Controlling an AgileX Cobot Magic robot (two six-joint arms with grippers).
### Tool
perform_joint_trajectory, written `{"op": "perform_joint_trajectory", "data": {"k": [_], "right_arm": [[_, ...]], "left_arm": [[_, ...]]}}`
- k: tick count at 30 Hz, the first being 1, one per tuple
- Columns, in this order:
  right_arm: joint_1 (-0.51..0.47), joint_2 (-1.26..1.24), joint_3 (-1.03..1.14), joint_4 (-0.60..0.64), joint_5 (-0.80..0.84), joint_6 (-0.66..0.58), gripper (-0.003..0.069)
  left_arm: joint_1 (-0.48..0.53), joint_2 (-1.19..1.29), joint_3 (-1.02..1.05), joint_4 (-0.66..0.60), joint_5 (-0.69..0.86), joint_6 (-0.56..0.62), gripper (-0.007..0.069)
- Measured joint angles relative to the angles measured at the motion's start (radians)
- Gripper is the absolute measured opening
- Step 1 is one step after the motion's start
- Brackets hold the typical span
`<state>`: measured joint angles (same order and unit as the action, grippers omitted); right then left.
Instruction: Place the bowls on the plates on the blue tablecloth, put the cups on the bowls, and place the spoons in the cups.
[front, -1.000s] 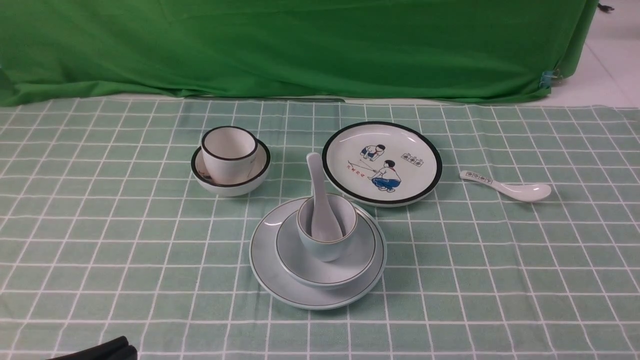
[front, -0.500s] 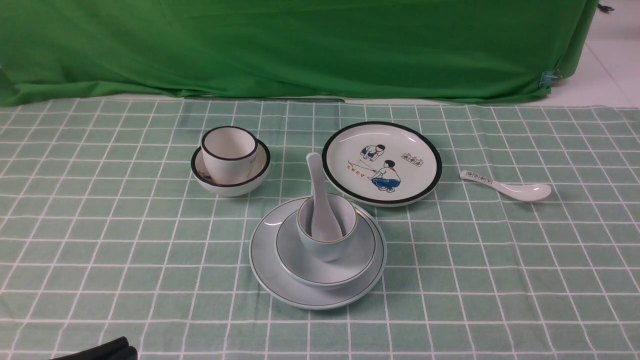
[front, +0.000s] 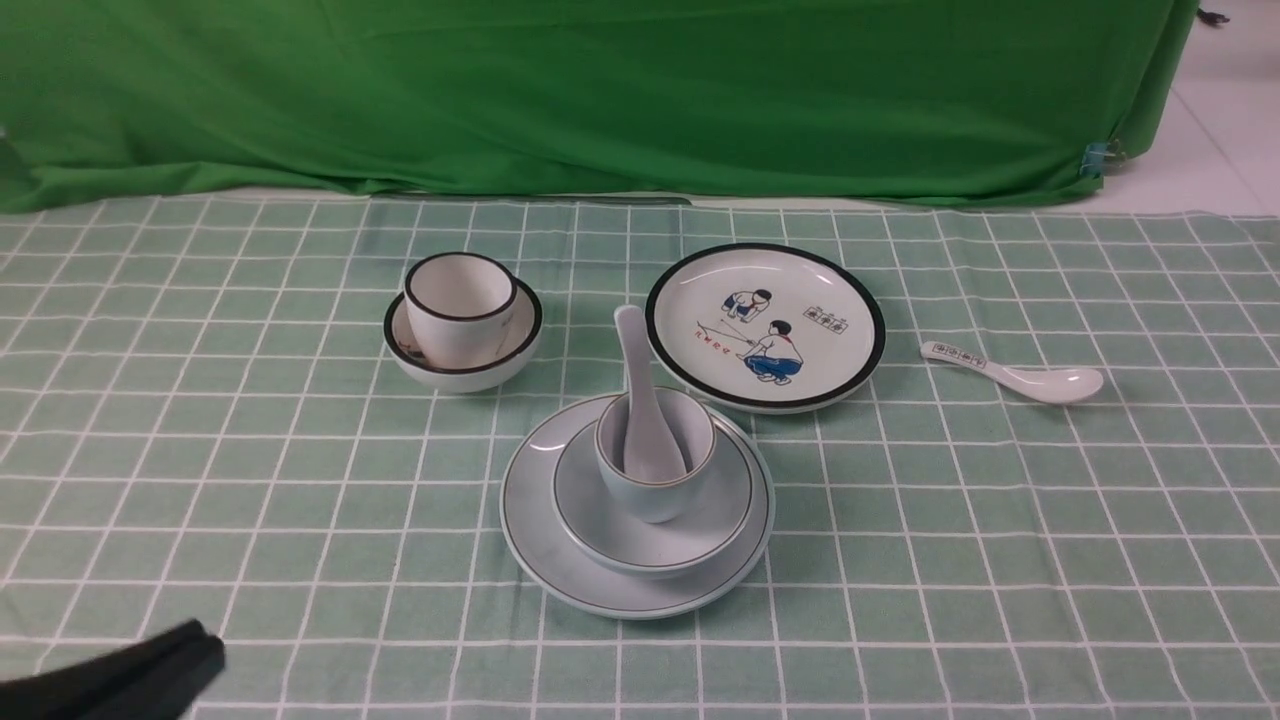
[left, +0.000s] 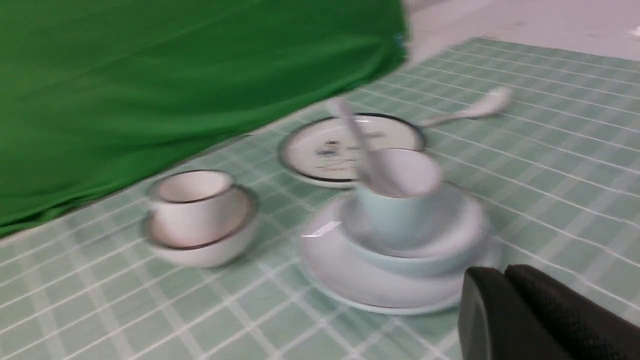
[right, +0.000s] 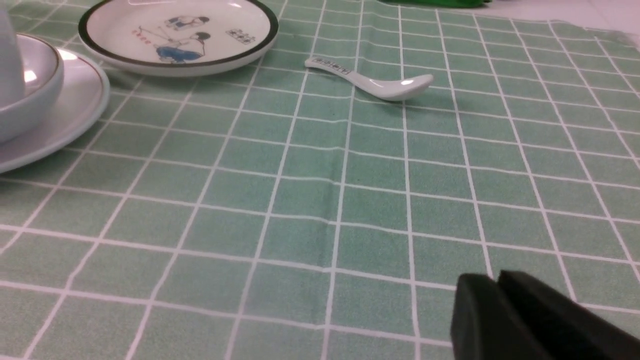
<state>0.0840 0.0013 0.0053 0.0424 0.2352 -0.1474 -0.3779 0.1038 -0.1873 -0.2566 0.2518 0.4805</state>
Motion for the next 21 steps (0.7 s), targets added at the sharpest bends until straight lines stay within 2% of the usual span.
{"op": "perform_joint_trajectory", "data": {"k": [3,4,5,10,14,21], "right_arm": [[0.0,0.0,0.0,0.0,0.0,0.0,0.0087],[0.0,0.0,0.0,0.0,0.0,0.0,0.0087],[0.0,0.0,0.0,0.0,0.0,0.0,0.0088],[0.0,0.0,0.0,0.0,-0.001,0.0,0.01],[0.0,0.0,0.0,0.0,-0.001,0.0,0.0108],[-0.001,0.0,0.0,0.0,-0.001,0.0,0.0129]], "left_arm": [[0.121,-0.033,0.024,0.129,-0.025,-0.16,0.001],[0.13,-0.036,0.026,0.129,-0.026,-0.167,0.001],[0.226,-0.074,0.061,0.157,-0.03,-0.205,0.001],[0.378,-0.103,0.17,0.14,-0.034,-0.23,0.001],[0.414,-0.103,0.193,0.119,-0.02,-0.266,0.001],[0.419,-0.103,0.194,0.112,-0.011,-0.279,0.001]]}}
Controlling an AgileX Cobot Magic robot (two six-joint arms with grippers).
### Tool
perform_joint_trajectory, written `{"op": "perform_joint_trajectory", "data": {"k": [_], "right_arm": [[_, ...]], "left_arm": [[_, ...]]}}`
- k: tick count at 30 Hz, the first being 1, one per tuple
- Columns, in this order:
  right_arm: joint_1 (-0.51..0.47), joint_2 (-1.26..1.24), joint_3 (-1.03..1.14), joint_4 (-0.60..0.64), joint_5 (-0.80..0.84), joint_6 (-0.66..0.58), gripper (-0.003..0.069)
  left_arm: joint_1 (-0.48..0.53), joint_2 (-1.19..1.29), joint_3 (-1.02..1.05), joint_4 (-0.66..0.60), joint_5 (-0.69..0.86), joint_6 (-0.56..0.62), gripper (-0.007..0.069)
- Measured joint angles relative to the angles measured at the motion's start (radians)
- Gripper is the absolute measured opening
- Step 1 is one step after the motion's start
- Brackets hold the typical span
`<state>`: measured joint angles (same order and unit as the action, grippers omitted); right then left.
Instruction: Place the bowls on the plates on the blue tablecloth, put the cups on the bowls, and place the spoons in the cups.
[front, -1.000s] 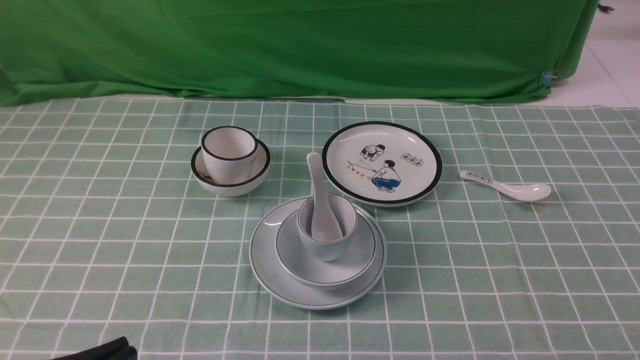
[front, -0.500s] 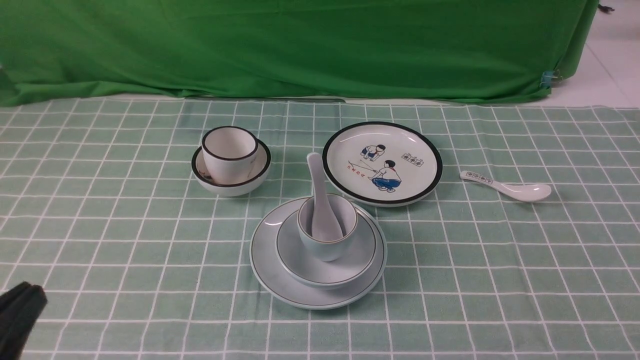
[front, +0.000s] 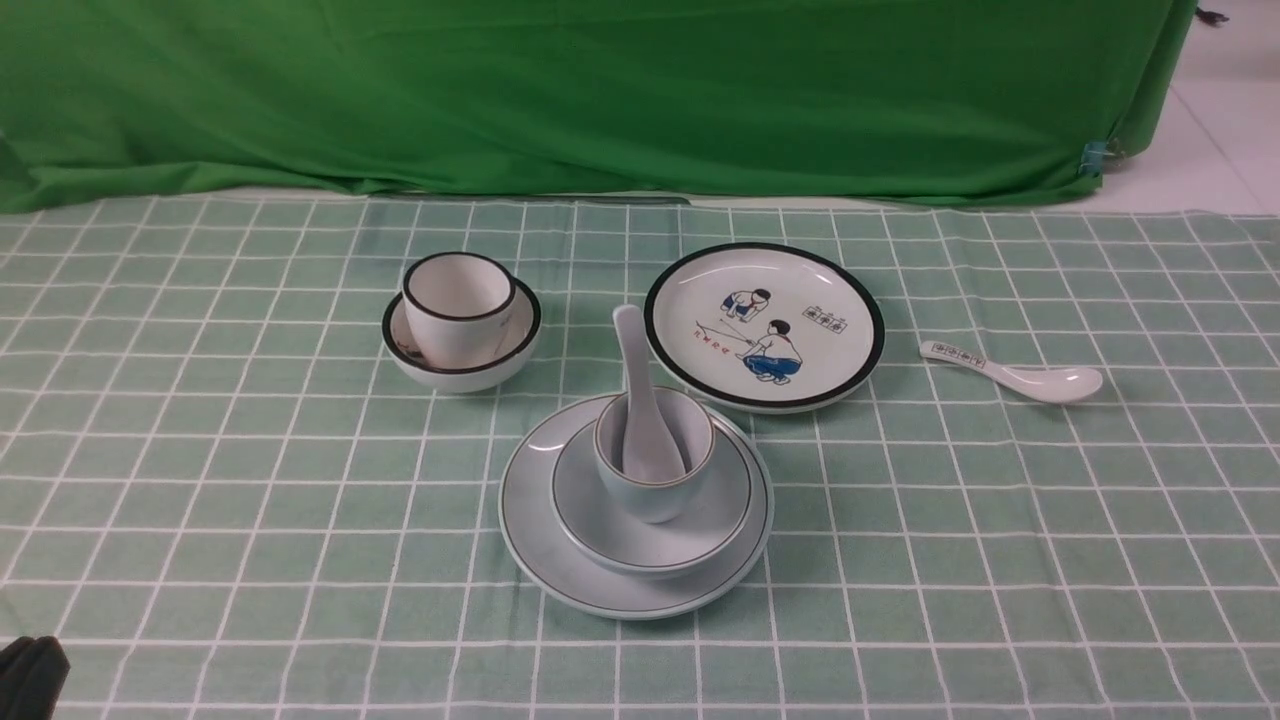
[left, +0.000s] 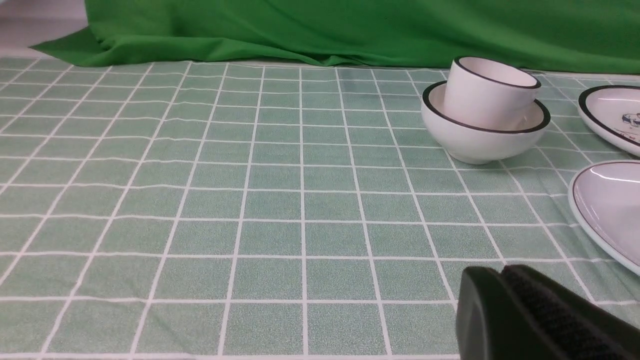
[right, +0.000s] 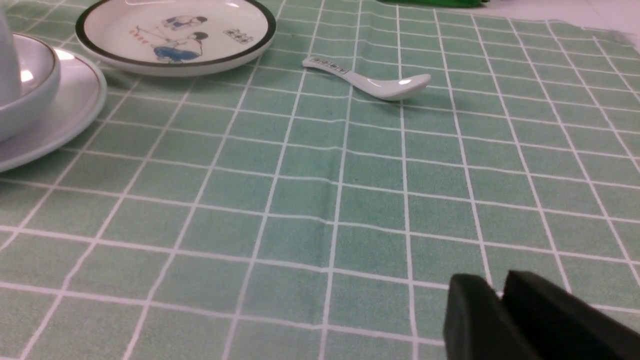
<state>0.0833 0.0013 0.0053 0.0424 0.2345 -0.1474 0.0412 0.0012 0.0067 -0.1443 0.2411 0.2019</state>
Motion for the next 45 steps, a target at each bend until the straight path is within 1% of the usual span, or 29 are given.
{"op": "perform_joint_trajectory", "data": {"k": [34,45], "right_arm": [[0.0,0.0,0.0,0.0,0.0,0.0,0.0178],[0.0,0.0,0.0,0.0,0.0,0.0,0.0211]], "left_arm": [[0.0,0.0,0.0,-0.001,0.0,-0.002,0.0011],[0.0,0.0,0.0,-0.003,0.0,-0.005,0.0011]]}}
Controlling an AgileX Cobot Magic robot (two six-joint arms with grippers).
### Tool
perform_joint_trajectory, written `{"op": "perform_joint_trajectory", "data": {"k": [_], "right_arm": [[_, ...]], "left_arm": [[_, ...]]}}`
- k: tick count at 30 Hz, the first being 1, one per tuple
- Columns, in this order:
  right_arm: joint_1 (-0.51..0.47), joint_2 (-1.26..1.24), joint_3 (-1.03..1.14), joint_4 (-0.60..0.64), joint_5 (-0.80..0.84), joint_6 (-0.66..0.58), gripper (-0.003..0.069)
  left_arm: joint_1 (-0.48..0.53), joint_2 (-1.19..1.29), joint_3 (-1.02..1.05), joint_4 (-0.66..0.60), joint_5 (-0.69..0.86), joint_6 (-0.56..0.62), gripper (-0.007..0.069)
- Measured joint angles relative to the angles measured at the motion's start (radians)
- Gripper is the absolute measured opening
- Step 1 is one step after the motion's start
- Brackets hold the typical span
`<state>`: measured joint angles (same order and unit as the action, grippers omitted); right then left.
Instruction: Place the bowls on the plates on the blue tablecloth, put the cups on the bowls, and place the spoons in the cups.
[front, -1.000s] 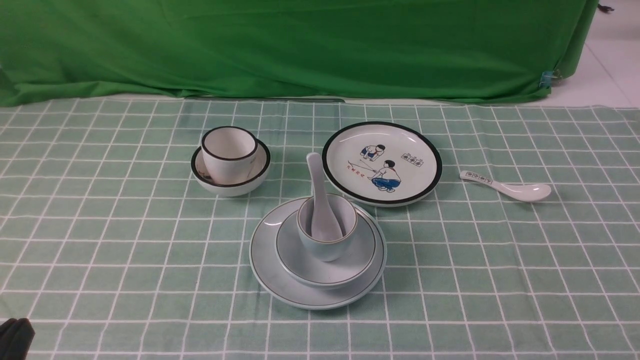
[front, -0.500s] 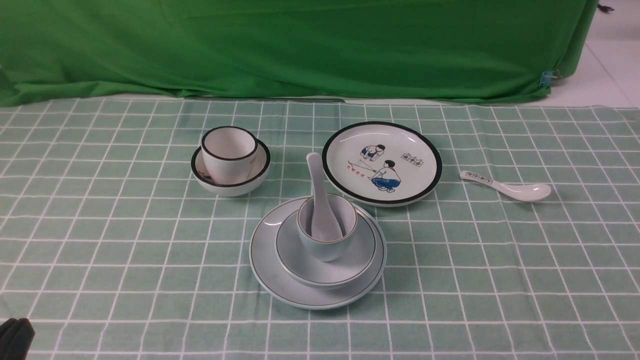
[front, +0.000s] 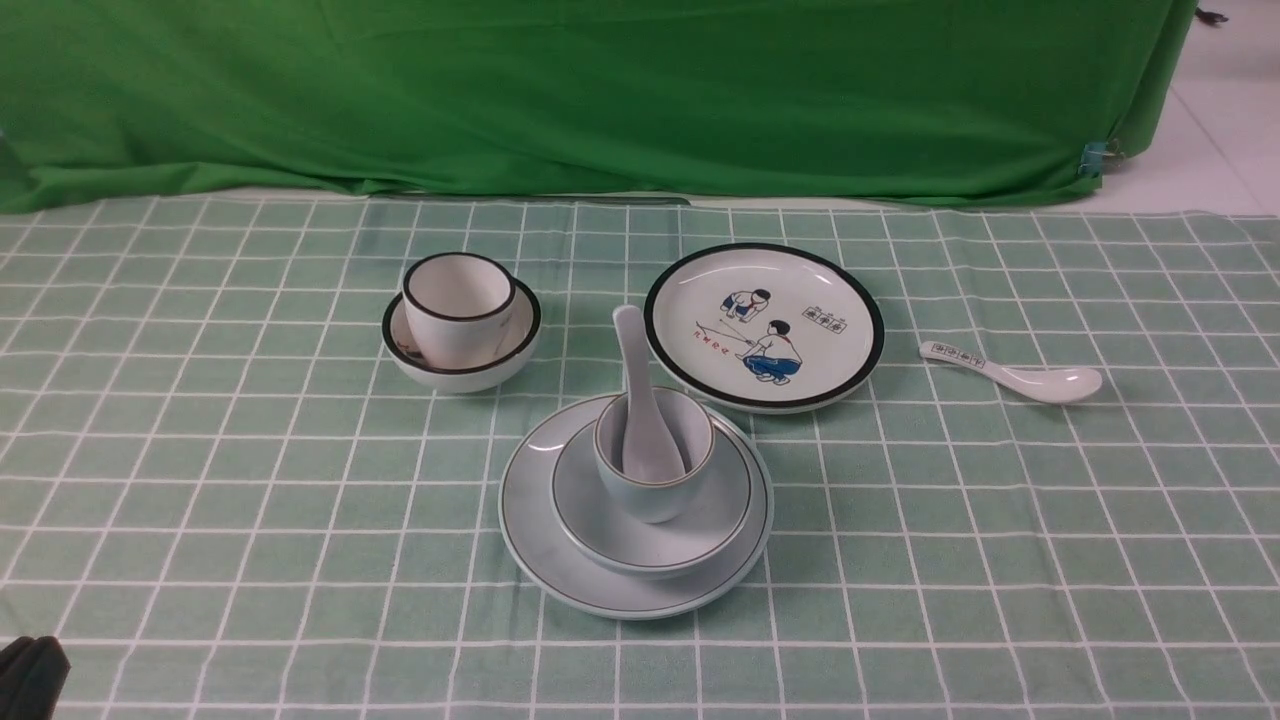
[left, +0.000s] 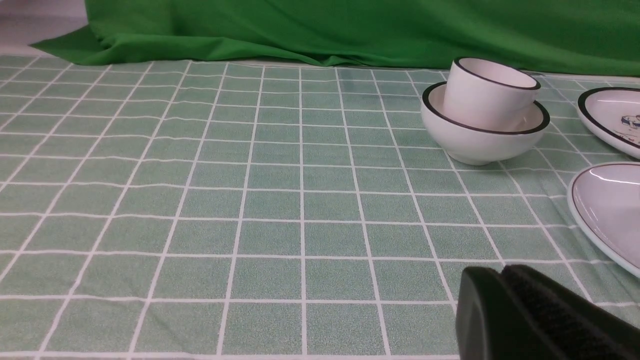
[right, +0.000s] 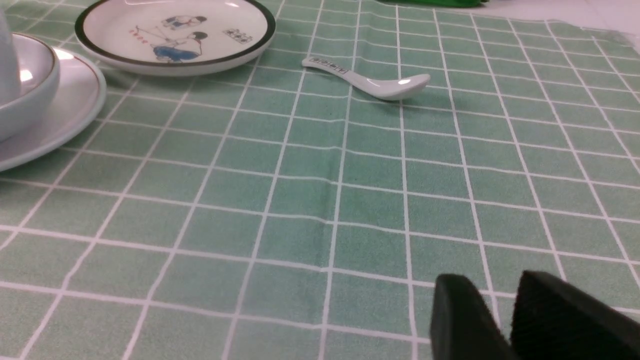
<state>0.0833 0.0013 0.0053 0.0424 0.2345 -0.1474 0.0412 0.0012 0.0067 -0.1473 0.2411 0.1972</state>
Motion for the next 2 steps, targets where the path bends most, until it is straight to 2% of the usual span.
{"op": "perform_joint_trajectory", "data": {"k": [2], "right_arm": [[0.0,0.0,0.0,0.0,0.0,0.0,0.0213]], "left_arm": [[0.0,0.0,0.0,0.0,0.0,0.0,0.0011]]}}
